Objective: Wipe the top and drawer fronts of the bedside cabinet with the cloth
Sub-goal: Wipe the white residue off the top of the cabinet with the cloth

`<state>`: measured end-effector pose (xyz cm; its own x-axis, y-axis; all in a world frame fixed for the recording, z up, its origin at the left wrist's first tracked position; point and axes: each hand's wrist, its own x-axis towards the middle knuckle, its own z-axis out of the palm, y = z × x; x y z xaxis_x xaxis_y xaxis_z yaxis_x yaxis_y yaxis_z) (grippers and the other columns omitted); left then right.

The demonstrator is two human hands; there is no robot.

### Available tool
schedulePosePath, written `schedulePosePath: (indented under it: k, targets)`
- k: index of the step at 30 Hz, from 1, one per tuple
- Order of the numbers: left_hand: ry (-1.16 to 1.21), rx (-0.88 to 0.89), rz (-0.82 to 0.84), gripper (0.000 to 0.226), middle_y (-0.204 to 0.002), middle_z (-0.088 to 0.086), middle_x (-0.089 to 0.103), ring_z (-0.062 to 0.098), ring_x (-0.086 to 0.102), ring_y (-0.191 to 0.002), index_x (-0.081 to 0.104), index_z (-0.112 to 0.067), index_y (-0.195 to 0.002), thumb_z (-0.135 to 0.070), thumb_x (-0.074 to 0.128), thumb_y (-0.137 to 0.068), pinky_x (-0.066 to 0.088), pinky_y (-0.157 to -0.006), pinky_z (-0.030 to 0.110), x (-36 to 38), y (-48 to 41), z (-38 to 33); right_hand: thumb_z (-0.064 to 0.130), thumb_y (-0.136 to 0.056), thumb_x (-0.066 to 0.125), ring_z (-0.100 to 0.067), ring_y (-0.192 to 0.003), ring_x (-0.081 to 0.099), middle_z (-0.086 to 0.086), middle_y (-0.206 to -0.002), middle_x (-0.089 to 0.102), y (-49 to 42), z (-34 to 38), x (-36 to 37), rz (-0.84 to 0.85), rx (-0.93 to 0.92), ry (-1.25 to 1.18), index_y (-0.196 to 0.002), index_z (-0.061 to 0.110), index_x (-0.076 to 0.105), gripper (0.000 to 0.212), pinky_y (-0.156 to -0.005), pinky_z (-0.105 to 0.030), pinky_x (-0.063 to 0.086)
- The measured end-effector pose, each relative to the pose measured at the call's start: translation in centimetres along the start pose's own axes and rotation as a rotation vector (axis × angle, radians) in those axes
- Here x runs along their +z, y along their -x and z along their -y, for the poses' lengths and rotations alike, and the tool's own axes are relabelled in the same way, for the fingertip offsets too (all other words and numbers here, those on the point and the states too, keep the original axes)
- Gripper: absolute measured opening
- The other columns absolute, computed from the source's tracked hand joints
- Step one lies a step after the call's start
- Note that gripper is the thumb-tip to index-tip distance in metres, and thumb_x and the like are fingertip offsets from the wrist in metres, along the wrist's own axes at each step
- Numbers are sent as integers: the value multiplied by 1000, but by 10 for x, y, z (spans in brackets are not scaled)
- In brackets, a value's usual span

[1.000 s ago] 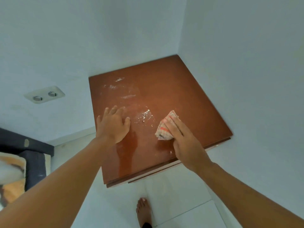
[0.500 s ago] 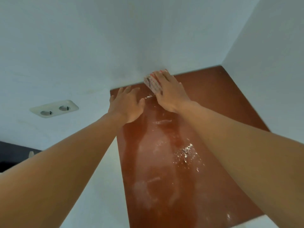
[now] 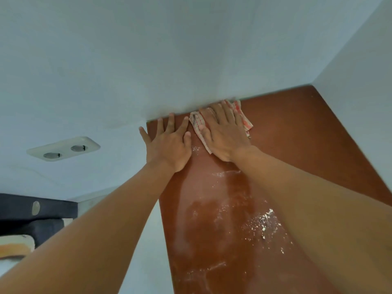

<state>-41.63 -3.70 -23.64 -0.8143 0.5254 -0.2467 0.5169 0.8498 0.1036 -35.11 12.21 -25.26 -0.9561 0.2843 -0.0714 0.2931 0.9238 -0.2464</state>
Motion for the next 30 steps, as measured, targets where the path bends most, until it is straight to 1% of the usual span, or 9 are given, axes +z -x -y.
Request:
schedulePosePath:
  k: [5,10,14,16,19,22,25,27,30]
  targets:
    - [-21,-16,37,56,-171,-2,0,28,-3,-158,6,-43,-160,-48,12,-105,-9,-116,72,-6,0,-2,52,-106,18,-28,-158,-6,2,-172,6,13,1,-1,56,-14,26,-163,31,9,62,-127,-50,-3]
    - [-46,-49,115,57,-171,-1,-1,30,0,-157,6,-41,-161,-49,11,-104,-9,-115,73,-17,-2,-9,55,-105,19,-26,-158,-8,4,-172,5,46,2,-1,63,-10,-5,-163,32,10,63,-127,-50,-3]
    - [7,-82,159,60,-171,2,3,31,6,-157,11,-37,-162,-51,12,-103,-6,-116,72,-19,13,-19,59,-98,11,-26,-158,-7,3,-172,6,84,-2,3,72,-44,20,-163,33,11,69,-127,-51,-1]
    - [58,-70,118,60,-171,2,8,29,9,-157,17,-34,-161,-52,13,-104,-4,-117,71,-12,37,-22,60,-98,13,-26,-158,-7,4,-172,6,105,-4,5,76,-51,7,-162,34,11,69,-127,-50,-1]
    - [126,-36,7,58,-169,1,18,28,13,-156,26,-32,-159,-49,17,-105,-1,-118,69,4,85,-29,62,-96,9,-24,-158,-10,5,-172,2,143,-7,5,95,-42,-10,-162,34,9,72,-127,-49,-2]
    - [161,-28,-38,58,-169,0,20,27,10,-157,26,-30,-160,-49,19,-105,0,-120,66,18,133,-39,62,-99,13,-22,-158,-12,6,-172,0,194,-13,4,94,-47,-25,-162,36,7,68,-128,-48,-3]
    - [177,-75,-76,58,-169,-1,19,27,8,-157,27,-31,-159,-51,20,-105,0,-120,64,29,153,-35,58,-103,19,-22,-158,-13,7,-172,0,227,-13,14,108,-45,-40,-163,35,7,65,-128,-47,-5]
    - [195,-92,-89,57,-169,-1,20,27,8,-157,28,-31,-159,-51,21,-106,0,-120,64,31,179,-37,57,-103,21,-24,-158,-11,6,-172,2,265,-16,14,100,-58,-29,-163,34,10,65,-128,-48,-3]
    - [223,-104,-109,57,-168,-1,22,26,9,-157,29,-30,-158,-51,22,-106,0,-120,63,34,221,-45,56,-98,30,-28,-159,-2,2,-172,12,326,-23,13,82,-80,-19,-162,30,19,70,-128,-52,7]
